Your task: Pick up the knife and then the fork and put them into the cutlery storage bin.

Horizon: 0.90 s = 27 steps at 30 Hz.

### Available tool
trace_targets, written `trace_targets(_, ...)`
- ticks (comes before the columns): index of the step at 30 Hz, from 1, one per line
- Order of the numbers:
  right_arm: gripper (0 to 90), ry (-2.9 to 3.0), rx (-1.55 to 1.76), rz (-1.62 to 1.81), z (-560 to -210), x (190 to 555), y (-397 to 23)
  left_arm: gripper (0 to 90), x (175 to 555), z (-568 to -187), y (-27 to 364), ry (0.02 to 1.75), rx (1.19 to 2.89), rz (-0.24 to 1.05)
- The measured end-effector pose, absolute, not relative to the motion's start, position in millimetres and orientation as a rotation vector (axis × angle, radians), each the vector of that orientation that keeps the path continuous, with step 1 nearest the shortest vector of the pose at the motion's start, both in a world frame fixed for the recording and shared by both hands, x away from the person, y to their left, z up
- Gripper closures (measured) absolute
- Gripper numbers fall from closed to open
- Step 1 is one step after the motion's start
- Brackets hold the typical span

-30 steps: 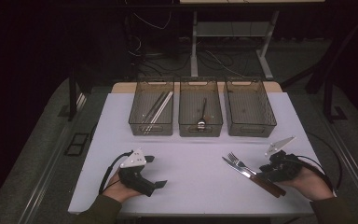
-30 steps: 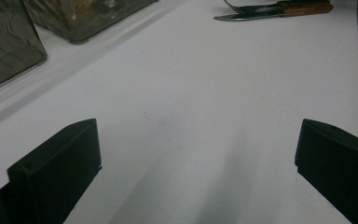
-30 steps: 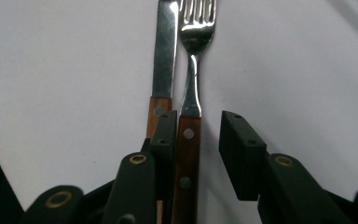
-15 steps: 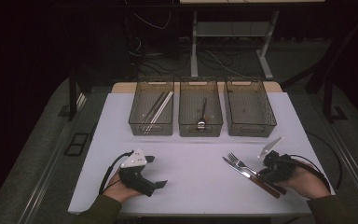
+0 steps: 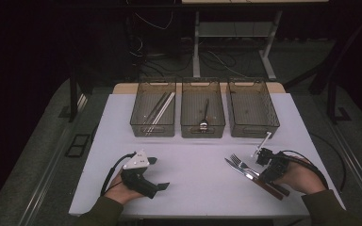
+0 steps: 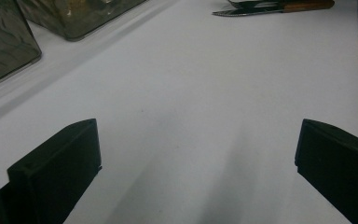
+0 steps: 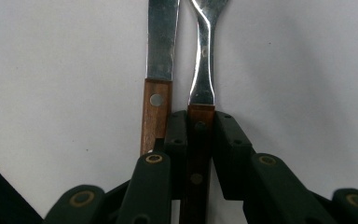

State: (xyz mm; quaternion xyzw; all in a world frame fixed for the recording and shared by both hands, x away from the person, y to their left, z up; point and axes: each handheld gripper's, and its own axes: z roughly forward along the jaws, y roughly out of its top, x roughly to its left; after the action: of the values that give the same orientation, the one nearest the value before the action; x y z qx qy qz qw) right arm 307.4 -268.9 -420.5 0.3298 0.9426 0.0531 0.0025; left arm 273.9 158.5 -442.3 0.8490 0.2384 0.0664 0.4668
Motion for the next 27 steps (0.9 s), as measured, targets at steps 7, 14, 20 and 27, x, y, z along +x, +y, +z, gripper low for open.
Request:
trace_targets(7,77.8,2.956,1.047,0.168,-420.0,308.2,-269.4,0.0,274.2,-442.5,157.9,0.585,2.083,0.161)
trace_targets(14,77.7,2.910,1.108,0.295,-419.3,310.3,-277.1,0.0,274.8,-442.2,157.6,0.586,2.078,0.160)
trace_targets(20,77.7,2.841,1.129,0.441,-414.7,310.8,-286.5,0.0,274.7,-441.9,157.8,0.586,2.075,0.160)
trace_targets(27,77.7,2.727,1.180,0.671,-407.4,311.6,-303.0,0.0,274.9,-441.8,158.0,0.586,2.072,0.161)
